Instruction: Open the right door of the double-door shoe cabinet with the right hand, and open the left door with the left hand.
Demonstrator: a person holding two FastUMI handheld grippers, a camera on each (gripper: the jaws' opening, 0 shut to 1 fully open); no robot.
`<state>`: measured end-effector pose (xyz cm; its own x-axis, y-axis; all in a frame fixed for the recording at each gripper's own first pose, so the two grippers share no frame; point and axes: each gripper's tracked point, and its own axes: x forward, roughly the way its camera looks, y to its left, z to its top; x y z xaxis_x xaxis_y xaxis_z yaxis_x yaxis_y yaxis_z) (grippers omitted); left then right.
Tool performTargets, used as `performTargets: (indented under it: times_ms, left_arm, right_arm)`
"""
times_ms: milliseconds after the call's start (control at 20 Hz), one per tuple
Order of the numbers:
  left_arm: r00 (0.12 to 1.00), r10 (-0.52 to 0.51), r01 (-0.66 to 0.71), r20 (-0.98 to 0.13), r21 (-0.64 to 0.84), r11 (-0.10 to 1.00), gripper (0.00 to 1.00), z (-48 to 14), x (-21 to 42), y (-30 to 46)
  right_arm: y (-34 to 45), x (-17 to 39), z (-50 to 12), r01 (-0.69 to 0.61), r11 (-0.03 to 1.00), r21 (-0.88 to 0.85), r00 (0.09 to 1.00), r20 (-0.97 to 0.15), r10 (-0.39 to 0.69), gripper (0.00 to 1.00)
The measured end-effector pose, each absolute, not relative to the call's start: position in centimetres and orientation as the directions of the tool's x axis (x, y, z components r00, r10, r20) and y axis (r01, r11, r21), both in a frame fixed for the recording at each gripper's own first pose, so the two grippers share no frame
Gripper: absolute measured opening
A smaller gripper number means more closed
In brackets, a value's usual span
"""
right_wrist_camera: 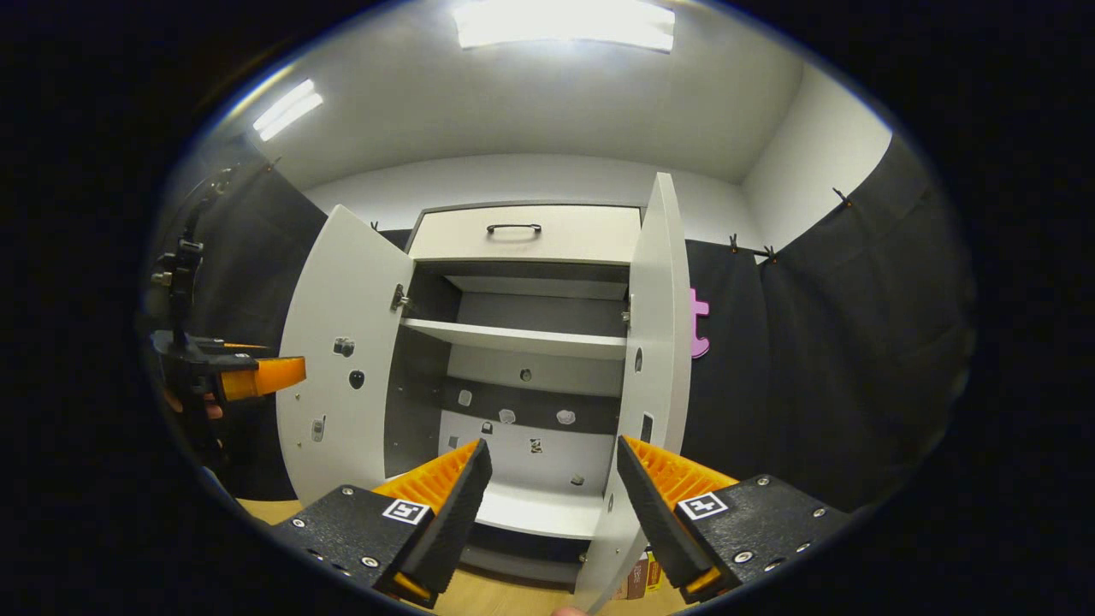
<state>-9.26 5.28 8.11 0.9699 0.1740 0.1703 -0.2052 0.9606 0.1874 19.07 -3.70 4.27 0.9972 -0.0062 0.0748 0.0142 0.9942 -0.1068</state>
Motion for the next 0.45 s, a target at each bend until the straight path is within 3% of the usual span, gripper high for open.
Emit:
performTargets:
  times_ms: [450]
  left_arm:
    - [0.977,0.115,-0.144,0.178,0.166,0.976,0.95,7.7,-7.4,7.0]
  right_arm:
    - [-3.2,18.9,3.7,0.042,0.993,-0.114,0.998,0.046,-0.037,0.90]
